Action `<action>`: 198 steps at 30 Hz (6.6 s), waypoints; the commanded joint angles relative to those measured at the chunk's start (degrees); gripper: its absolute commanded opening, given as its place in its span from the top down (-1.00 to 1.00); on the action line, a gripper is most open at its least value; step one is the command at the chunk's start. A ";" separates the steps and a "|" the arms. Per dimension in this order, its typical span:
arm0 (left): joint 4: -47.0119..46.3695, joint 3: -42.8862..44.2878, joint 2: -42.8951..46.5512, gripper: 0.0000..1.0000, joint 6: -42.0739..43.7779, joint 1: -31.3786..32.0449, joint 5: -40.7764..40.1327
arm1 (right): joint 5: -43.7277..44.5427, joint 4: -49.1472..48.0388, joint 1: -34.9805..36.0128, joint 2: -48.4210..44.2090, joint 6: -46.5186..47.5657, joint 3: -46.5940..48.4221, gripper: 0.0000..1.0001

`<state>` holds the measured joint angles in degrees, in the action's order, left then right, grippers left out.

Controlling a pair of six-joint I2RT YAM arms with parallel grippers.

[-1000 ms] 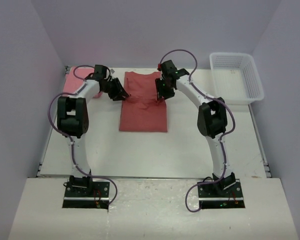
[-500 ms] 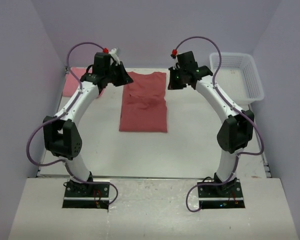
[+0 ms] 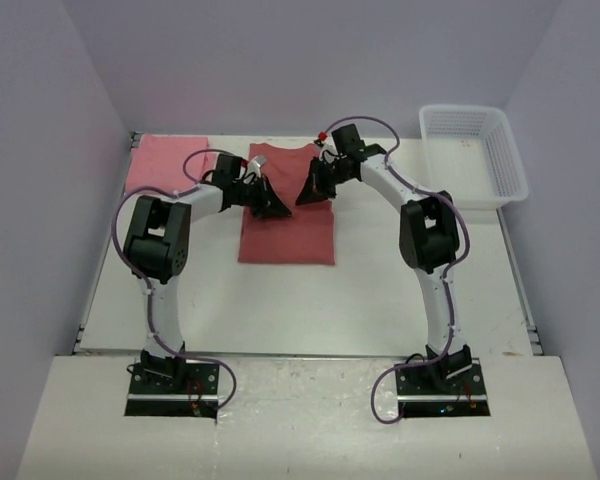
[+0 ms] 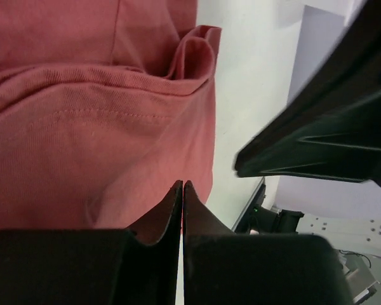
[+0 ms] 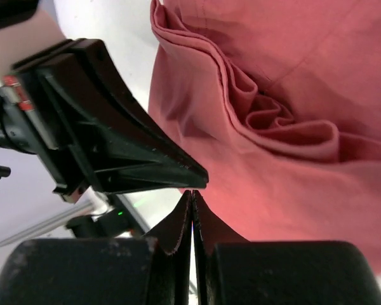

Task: Fold and stack the t-shirts
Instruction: Fold the folded rectangular tshirt in 1/3 of the way, then grab one side of the 2/3 rectangular tshirt with both arms

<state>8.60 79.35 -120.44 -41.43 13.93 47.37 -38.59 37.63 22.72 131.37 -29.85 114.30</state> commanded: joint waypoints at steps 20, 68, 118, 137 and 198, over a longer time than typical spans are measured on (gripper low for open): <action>5.72 -2.09 5.91 1.00 2.75 -2.51 -6.85 | -1.58 6.59 -1.80 15.68 -6.45 13.94 1.00; 7.57 9.25 -2.87 1.00 7.85 -4.26 -13.80 | -3.86 -15.59 -0.31 -16.97 -5.21 -39.35 1.00; 9.60 -20.46 15.31 1.00 6.10 -5.76 -27.07 | 9.67 -35.68 7.42 -30.63 -24.90 -82.38 1.00; 7.13 -34.43 29.21 1.00 5.83 -4.62 -26.72 | 18.29 -40.08 23.07 -42.16 -35.37 -93.03 1.00; 43.25 -36.72 63.05 0.07 5.22 1.89 -44.12 | 36.83 -39.21 33.79 -52.09 -34.58 -93.64 0.38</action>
<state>49.95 43.20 -58.48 -35.05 15.57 3.97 -4.08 -6.74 55.96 76.73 -63.46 23.70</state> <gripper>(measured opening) 0.466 0.393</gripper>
